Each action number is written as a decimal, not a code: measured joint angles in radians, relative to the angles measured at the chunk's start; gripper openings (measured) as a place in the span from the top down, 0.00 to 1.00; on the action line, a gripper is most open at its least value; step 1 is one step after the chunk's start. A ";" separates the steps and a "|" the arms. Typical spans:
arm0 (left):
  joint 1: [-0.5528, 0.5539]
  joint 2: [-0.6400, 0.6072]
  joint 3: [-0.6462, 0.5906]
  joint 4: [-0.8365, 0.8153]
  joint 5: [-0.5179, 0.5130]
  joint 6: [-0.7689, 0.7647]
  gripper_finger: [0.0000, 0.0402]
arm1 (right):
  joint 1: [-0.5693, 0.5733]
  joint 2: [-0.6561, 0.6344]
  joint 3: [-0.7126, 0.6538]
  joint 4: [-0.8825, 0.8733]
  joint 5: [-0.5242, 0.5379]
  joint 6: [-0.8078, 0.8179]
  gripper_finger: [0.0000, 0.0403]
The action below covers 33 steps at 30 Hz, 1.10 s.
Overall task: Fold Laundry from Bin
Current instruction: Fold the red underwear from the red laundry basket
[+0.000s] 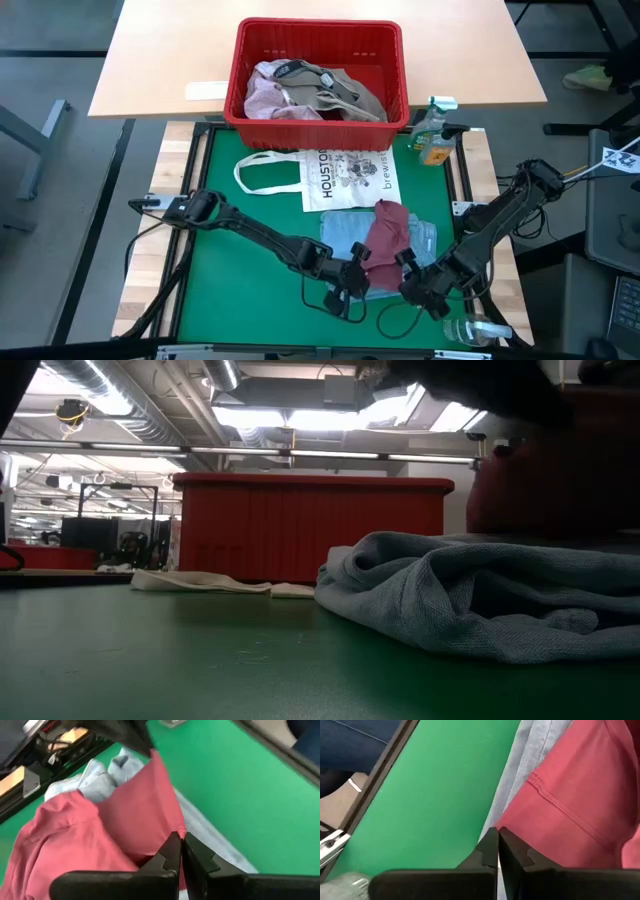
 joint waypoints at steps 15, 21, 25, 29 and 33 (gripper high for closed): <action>-0.029 -0.002 0.000 0.001 -0.043 0.026 1.00 | 0.000 0.000 0.107 -0.007 -0.129 -0.074 0.99; -0.061 -0.032 0.002 -0.007 -0.110 0.028 1.00 | 0.000 0.000 0.107 0.031 -0.194 -0.065 0.99; -0.061 -0.033 0.002 -0.007 -0.131 0.075 1.00 | -0.001 0.000 0.107 0.036 -0.203 -0.065 0.99; -0.036 -0.033 0.002 -0.002 -0.116 0.104 1.00 | -0.002 0.000 0.107 -0.003 -0.185 -0.065 0.99; -0.004 -0.032 0.002 0.005 -0.113 0.102 1.00 | -0.002 0.000 0.107 -0.113 -0.127 -0.050 0.99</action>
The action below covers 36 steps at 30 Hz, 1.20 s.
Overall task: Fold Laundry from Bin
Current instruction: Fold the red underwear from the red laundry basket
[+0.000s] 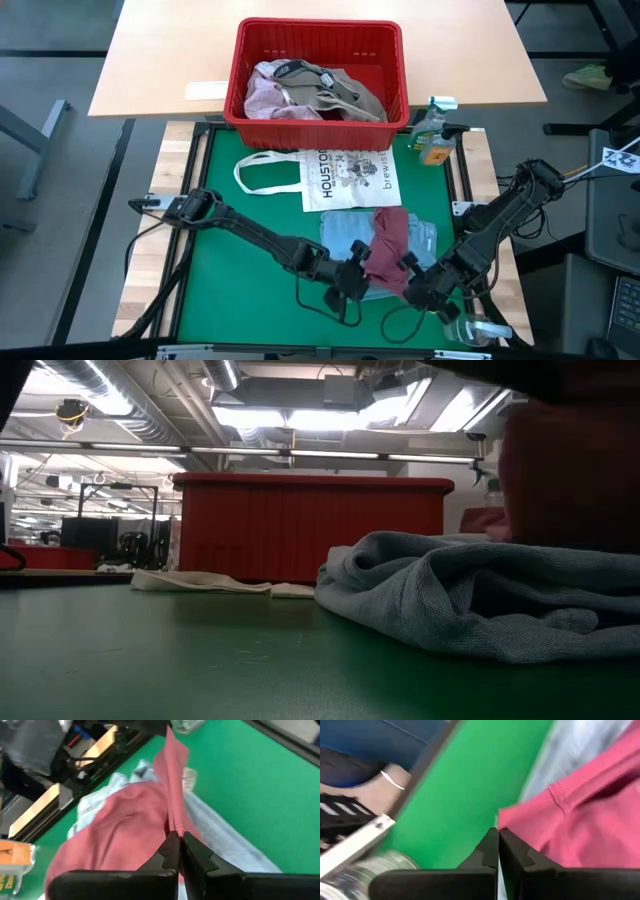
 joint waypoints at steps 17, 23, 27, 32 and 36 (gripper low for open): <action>0.160 0.012 -0.001 0.004 0.084 -0.085 1.00 | -0.037 0.000 -0.066 -0.324 0.397 0.165 0.99; 0.184 0.054 -0.002 0.011 0.098 -0.086 1.00 | -0.090 0.000 -0.123 -0.323 0.396 0.166 0.99; 0.192 0.077 -0.003 0.019 0.070 -0.078 0.99 | -0.115 0.000 -0.134 -0.323 0.395 0.160 0.99; 0.199 0.087 -0.002 0.019 0.038 -0.077 0.95 | -0.127 0.000 -0.136 -0.327 0.388 0.159 0.99; 0.206 0.091 -0.002 0.015 0.037 -0.081 0.92 | -0.124 0.000 -0.136 -0.327 0.387 0.158 0.99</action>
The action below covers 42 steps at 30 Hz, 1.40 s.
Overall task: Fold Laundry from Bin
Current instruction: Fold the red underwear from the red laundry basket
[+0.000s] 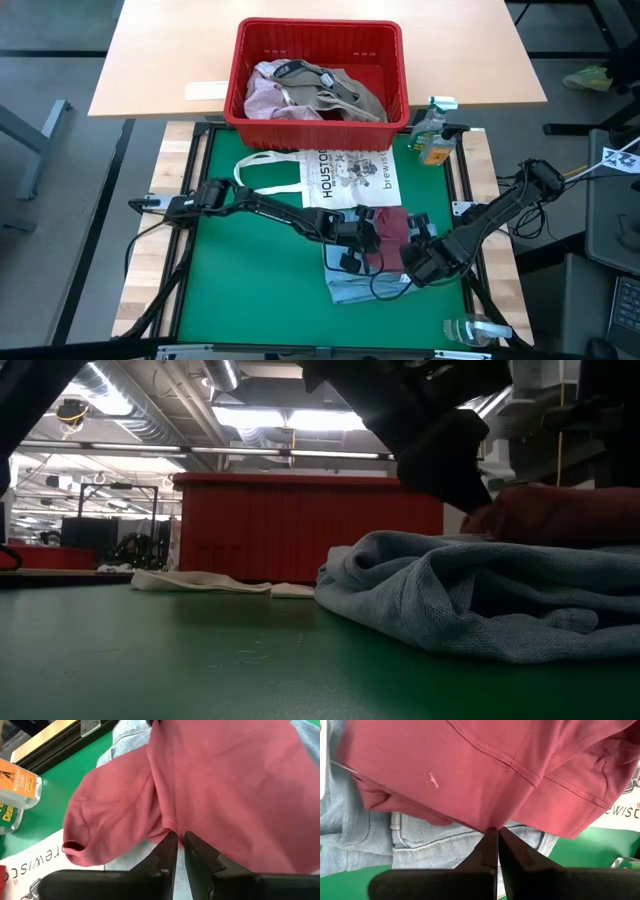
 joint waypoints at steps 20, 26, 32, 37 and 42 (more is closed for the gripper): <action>0.002 0.000 0.000 0.008 -0.165 -0.065 0.67 | 0.000 0.000 0.000 -0.109 0.009 0.001 0.67; 0.029 -0.004 0.000 0.022 -0.195 -0.034 0.69 | 0.000 0.000 0.000 -0.184 0.021 0.001 0.66; 0.090 -0.004 0.000 0.050 -0.092 -0.091 0.72 | 0.000 0.000 0.000 -0.209 0.105 0.001 0.66; 0.138 0.020 0.003 0.155 0.081 -0.169 0.75 | -0.013 -0.012 0.000 -0.220 0.131 0.001 0.66; 0.156 0.054 -0.001 0.207 0.087 -0.186 0.76 | -0.065 -0.074 0.000 -0.223 0.135 0.000 0.66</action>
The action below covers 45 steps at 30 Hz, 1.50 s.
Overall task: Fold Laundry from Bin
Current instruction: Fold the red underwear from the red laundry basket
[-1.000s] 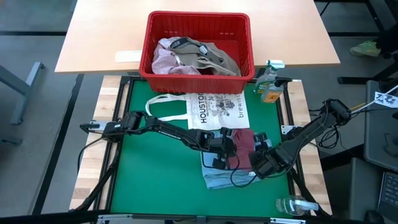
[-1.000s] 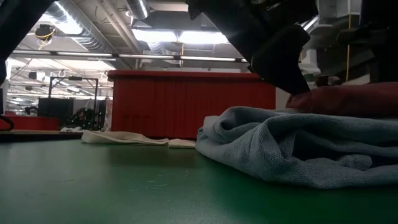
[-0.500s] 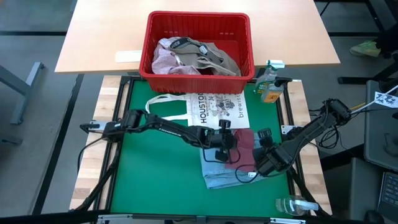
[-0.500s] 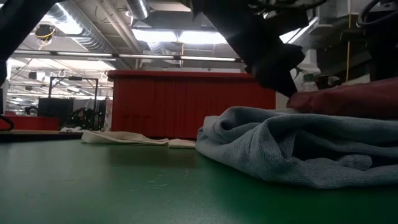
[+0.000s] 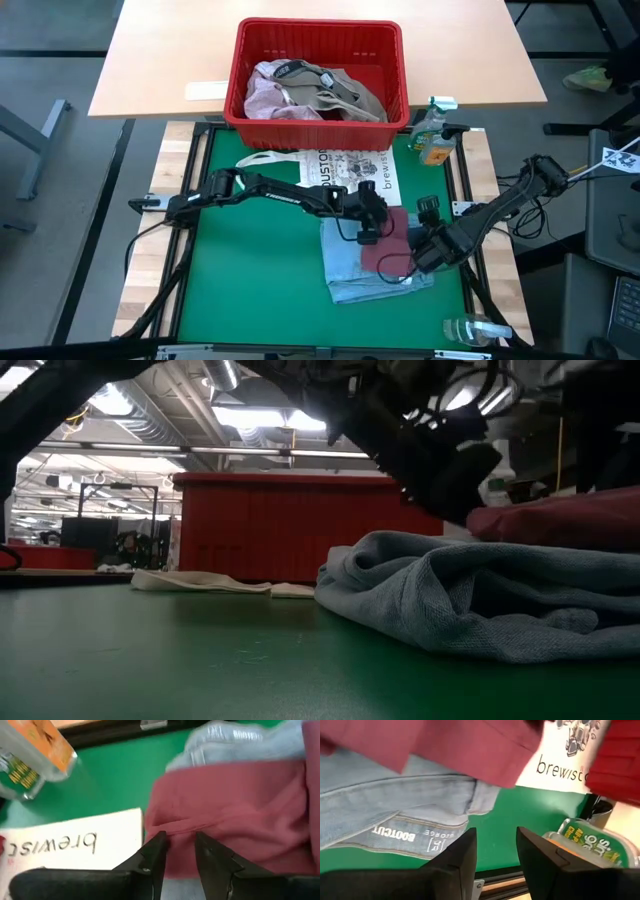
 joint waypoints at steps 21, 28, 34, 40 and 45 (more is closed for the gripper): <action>0.007 -0.042 0.001 0.007 -0.042 0.009 0.76 | -0.553 -0.199 -0.006 0.295 -0.387 -0.240 0.66; 0.006 -0.047 0.001 -0.043 -0.043 0.009 0.76 | -0.700 -0.199 -0.098 0.385 -0.556 -0.344 0.66; 0.006 -0.047 0.002 -0.071 -0.043 0.009 0.76 | -0.787 -0.199 -0.185 0.522 -0.599 -0.346 0.66; 0.005 -0.047 0.002 -0.076 -0.043 0.009 0.76 | -0.834 -0.195 -0.228 0.546 -0.623 -0.349 0.66; 0.005 -0.047 0.002 -0.074 -0.043 0.010 0.76 | -0.832 -0.194 -0.242 0.544 -0.709 -0.348 0.66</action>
